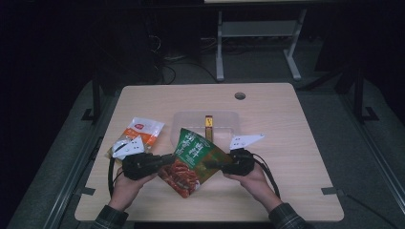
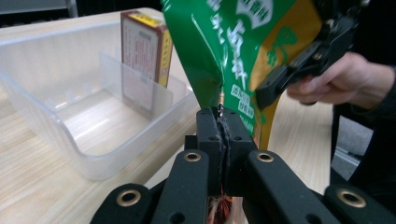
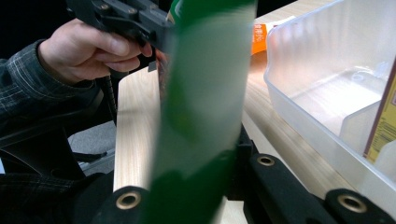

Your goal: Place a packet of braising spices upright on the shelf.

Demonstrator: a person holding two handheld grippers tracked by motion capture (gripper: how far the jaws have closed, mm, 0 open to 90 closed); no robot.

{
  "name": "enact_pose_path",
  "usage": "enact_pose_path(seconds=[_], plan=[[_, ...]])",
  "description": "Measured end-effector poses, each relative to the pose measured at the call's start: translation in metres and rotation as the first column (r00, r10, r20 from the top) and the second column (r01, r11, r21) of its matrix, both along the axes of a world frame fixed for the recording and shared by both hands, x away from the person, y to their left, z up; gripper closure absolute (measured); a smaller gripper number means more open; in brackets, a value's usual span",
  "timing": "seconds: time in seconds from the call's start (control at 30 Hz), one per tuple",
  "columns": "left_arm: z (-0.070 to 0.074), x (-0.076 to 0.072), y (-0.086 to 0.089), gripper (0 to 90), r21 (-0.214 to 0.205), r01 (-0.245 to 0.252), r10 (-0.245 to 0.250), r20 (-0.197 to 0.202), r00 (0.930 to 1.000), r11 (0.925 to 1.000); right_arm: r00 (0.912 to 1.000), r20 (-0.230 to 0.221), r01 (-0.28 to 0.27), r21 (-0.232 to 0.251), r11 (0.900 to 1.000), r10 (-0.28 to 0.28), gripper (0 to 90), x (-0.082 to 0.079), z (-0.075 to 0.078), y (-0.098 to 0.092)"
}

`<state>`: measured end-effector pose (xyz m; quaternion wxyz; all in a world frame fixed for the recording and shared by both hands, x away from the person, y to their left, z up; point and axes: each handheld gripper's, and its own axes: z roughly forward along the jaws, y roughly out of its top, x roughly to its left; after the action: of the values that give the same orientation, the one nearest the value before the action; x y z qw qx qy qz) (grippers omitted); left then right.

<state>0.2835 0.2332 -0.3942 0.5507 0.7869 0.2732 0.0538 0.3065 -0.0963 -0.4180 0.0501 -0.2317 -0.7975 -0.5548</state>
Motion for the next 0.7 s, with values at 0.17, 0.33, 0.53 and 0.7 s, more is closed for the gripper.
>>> enact_pose_path(seconds=[0.17,0.33,0.53,0.7], plan=[[-0.003,0.001,0.001,83.8,0.026,-0.007,0.008,-0.011,0.9999,0.9996,0.9998,0.010,-0.016,-0.027,0.9995,0.016,89.5,0.000,0.003,0.000],[-0.005,0.001,0.004,78.0,0.052,-0.013,0.014,-0.006,0.9999,0.9986,0.9982,0.035,-0.047,-0.054,0.9974,0.049,89.6,-0.001,0.010,0.002],[-0.005,0.001,0.011,63.8,0.069,-0.040,0.040,0.000,0.9992,0.9968,0.9937,0.072,-0.080,-0.077,0.9938,0.086,89.7,-0.004,0.020,0.005],[-0.008,-0.004,0.014,48.9,0.117,-0.045,0.044,0.012,0.9990,0.9921,0.9900,0.084,-0.106,-0.087,0.9906,0.113,89.7,-0.003,0.026,0.007]])
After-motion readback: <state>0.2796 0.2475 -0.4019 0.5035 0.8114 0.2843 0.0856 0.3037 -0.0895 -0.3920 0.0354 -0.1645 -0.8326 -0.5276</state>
